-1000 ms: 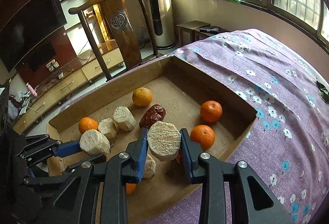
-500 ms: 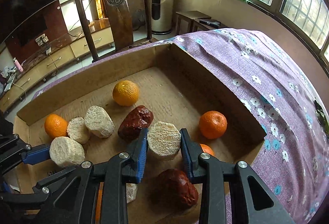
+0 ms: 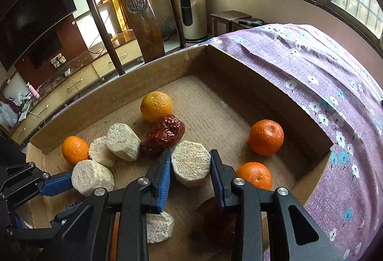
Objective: Organize fruits
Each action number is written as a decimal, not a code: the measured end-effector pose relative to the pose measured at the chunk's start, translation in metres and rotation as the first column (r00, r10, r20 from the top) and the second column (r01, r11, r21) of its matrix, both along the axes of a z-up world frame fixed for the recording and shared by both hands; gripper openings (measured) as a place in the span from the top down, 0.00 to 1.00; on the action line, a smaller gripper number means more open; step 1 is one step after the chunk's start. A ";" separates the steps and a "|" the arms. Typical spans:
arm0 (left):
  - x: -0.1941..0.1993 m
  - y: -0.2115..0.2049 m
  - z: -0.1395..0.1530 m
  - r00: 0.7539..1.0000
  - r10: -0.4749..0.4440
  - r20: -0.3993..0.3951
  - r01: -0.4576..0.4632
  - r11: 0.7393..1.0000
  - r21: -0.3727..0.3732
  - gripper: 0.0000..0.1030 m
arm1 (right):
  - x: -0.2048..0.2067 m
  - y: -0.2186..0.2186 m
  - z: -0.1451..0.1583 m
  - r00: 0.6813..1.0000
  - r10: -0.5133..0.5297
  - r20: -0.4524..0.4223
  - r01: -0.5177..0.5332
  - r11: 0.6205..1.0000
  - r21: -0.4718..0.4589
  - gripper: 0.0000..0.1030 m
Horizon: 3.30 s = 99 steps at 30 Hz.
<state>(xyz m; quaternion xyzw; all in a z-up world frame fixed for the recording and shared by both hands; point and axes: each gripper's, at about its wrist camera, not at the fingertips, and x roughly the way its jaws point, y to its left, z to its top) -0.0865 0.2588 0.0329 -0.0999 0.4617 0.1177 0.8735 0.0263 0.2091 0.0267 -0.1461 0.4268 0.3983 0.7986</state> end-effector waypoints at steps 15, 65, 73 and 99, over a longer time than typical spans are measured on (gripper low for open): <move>-0.003 -0.009 0.012 0.997 0.041 0.061 -0.046 0.995 0.084 0.39 | -0.023 -0.040 0.033 0.996 -0.077 0.044 0.072 0.991 0.109 0.35; -0.039 -0.040 0.066 0.960 0.080 0.269 -0.121 0.982 0.142 0.08 | -0.090 -0.139 0.055 0.953 -0.279 0.121 0.255 0.950 0.182 0.05; -0.036 -0.039 0.063 0.962 0.089 0.257 -0.130 0.981 0.147 0.08 | -0.088 -0.137 0.051 0.957 -0.268 0.113 0.245 0.953 0.180 0.05; -0.029 -0.034 0.056 0.966 0.093 0.240 -0.131 0.981 0.145 0.08 | -0.084 -0.131 0.043 0.961 -0.261 0.087 0.242 0.953 0.179 0.05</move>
